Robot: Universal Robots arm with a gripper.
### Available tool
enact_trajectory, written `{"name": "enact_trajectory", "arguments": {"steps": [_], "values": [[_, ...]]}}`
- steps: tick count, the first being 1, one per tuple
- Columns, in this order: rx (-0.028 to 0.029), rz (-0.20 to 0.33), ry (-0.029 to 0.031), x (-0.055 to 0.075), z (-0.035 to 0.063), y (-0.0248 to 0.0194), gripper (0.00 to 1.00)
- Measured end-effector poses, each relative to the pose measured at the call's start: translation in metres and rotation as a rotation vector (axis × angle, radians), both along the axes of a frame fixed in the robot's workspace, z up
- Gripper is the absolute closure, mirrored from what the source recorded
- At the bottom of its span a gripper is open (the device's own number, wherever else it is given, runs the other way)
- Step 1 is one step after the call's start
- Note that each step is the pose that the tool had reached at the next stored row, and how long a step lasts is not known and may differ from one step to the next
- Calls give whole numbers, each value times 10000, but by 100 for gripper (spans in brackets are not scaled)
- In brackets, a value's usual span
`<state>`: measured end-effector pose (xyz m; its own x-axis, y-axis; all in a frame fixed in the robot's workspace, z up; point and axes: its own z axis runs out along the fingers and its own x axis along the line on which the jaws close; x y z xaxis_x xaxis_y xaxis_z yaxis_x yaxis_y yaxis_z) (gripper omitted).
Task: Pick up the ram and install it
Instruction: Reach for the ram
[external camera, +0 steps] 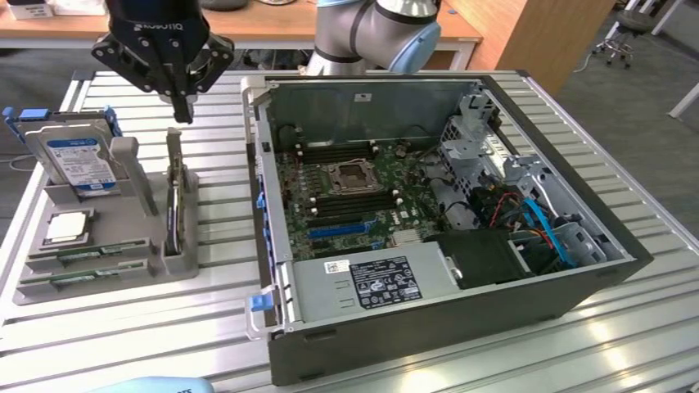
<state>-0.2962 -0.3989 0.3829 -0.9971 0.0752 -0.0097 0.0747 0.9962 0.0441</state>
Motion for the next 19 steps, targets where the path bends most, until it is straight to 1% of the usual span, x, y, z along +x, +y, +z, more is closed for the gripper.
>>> {"name": "enact_trajectory", "arguments": {"steps": [19], "values": [[0,0,47,-258,-24,0,90]]}}
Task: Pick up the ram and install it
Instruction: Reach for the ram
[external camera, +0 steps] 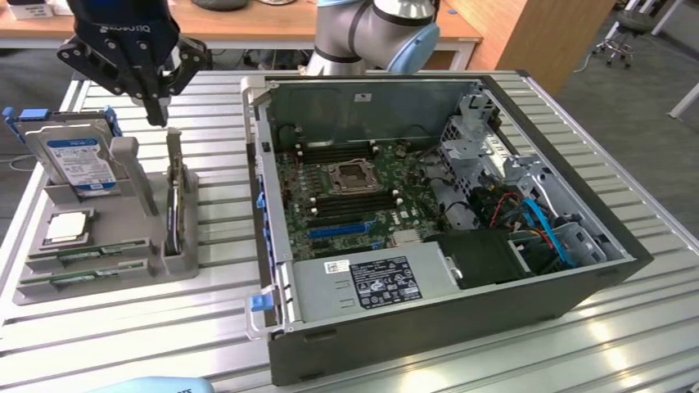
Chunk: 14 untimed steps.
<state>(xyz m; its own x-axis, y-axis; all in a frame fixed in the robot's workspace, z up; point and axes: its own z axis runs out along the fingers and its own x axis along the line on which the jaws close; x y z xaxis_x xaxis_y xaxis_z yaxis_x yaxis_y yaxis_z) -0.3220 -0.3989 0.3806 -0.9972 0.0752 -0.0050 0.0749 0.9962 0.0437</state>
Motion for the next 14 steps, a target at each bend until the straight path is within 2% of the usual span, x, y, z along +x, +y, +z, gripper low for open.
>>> {"name": "enact_trajectory", "arguments": {"steps": [14], "values": [[0,0,32,-235,-20,0,90]]}}
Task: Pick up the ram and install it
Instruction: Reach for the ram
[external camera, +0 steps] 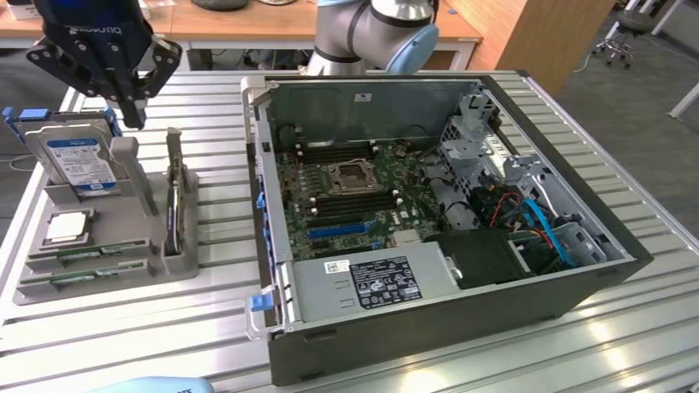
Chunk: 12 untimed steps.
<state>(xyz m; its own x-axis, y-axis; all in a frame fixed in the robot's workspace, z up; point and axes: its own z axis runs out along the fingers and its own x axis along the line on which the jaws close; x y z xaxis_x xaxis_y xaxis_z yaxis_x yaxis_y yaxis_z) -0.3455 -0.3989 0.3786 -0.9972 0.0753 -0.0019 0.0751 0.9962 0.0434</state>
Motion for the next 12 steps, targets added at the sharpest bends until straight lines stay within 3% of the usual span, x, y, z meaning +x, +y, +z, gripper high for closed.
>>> {"name": "enact_trajectory", "arguments": {"steps": [12], "values": [[0,0,30,-222,-18,0,90]]}}
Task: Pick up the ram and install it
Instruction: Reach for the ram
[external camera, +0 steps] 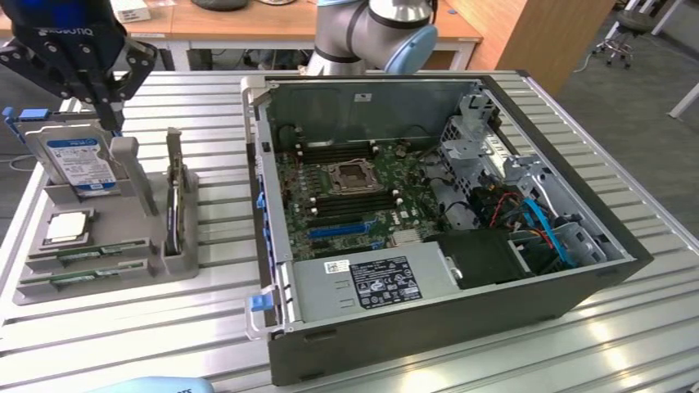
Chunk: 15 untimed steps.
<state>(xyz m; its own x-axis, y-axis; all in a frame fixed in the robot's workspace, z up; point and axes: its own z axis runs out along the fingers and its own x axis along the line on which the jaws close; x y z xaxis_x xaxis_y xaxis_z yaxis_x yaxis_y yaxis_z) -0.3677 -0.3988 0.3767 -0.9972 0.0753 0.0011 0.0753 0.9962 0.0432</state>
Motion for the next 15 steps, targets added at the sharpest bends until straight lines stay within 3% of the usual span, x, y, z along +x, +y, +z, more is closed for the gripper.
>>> {"name": "enact_trajectory", "arguments": {"steps": [15], "values": [[0,0,45,-250,-19,0,90]]}}
